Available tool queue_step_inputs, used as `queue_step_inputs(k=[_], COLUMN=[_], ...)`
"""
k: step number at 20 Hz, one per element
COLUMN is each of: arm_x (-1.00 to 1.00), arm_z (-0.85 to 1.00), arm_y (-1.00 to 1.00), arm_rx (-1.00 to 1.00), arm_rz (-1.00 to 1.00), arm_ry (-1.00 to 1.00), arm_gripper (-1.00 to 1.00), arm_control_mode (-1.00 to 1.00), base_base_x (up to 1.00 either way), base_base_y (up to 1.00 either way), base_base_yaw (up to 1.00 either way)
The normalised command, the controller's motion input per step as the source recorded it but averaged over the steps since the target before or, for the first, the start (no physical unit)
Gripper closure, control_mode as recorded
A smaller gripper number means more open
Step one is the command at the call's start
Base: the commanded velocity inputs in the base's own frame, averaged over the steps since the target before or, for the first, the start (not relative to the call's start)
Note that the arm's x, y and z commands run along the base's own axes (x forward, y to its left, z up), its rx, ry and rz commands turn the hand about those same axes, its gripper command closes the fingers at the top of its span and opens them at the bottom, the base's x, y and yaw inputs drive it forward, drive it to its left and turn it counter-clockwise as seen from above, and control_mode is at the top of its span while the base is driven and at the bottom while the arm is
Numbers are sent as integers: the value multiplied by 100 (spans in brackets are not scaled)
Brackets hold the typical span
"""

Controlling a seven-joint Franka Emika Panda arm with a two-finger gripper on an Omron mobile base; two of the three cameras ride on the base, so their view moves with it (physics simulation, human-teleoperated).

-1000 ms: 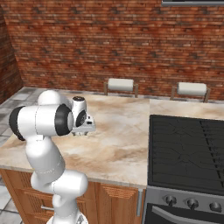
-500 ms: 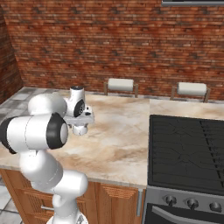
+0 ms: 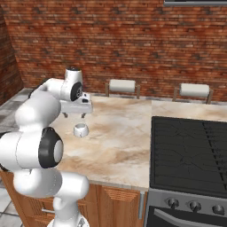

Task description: Clear the mugs and bowl far away from the sink.

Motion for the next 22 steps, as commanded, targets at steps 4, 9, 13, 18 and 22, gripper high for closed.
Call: queue_step_inputs(k=[4, 9, 13, 18, 22], arm_x=[-100, -100, -87, -60, -20], arm_z=[39, 28, 41, 38, 42], arm_y=[0, 0, 0, -4, -12], arm_rx=[0, 0, -4, -3, 0], arm_rz=[-8, -5, -3, -6, -6], arm_ry=[-8, -26, -38, -36, -16], arm_gripper=[-100, -100, -100, -100, -100], arm_control_mode=[-100, -100, -100, -100, -100], base_base_x=[0, 0, 0, 0, 0], base_base_y=[0, 0, 0, 0, 0], base_base_yaw=[0, 0, 0, 0, 0])
